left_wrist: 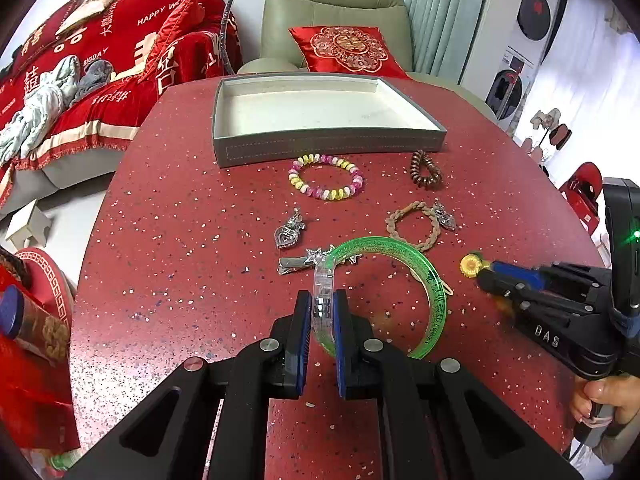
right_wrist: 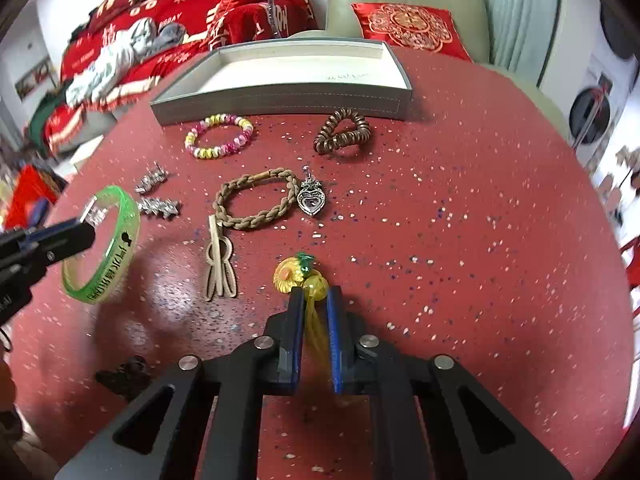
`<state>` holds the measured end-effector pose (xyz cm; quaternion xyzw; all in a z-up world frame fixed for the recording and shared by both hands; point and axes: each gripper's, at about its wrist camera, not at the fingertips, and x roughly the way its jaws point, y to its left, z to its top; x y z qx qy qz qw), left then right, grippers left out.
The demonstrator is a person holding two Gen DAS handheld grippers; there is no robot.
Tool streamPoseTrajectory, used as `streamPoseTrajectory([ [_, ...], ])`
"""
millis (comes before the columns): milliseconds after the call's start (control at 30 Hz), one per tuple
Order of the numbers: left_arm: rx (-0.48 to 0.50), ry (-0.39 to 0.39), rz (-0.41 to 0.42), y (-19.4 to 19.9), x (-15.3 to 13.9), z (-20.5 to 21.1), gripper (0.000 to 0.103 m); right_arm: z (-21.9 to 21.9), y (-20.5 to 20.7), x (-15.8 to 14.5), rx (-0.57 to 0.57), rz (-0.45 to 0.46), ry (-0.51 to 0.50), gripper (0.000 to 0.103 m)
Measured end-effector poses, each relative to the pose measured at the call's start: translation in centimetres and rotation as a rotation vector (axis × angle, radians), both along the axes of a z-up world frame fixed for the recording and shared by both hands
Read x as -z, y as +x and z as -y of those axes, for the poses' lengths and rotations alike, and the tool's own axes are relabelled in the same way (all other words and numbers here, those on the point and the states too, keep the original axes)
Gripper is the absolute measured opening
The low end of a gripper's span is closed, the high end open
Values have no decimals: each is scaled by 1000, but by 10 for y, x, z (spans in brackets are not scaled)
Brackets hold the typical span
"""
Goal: Organize jewelry
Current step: 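Carry the yellow bracelet and green bangle into the gray tray with both tools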
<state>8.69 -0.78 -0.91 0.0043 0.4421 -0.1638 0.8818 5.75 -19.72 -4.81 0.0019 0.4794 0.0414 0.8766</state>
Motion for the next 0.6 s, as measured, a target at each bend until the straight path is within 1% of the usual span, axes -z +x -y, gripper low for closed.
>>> streamPoseTrajectory([
  [133, 0, 3, 15, 0, -6, -1, 28, 9, -4, -9, 28, 24, 51, 12],
  [233, -1, 3, 22, 2, -13, -2, 28, 14, -5, -21, 40, 45, 87, 11],
  [267, -2, 1, 26, 3, -16, -3, 28, 16, -4, -27, 40, 53, 101, 5],
  [300, -3, 0, 31, 4, -19, -4, 28, 16, -3, -29, 40, 58, 106, 3],
  [467, -8, 1, 64, 14, -40, -8, 28, 21, 8, -54, 39, 97, 155, 3],
  [533, -10, 3, 85, 19, -49, -10, 28, 21, 11, -58, 21, 101, 155, 3],
  [600, -13, 2, 102, 22, -55, -13, 28, 20, 11, -56, 0, 85, 151, 4],
])
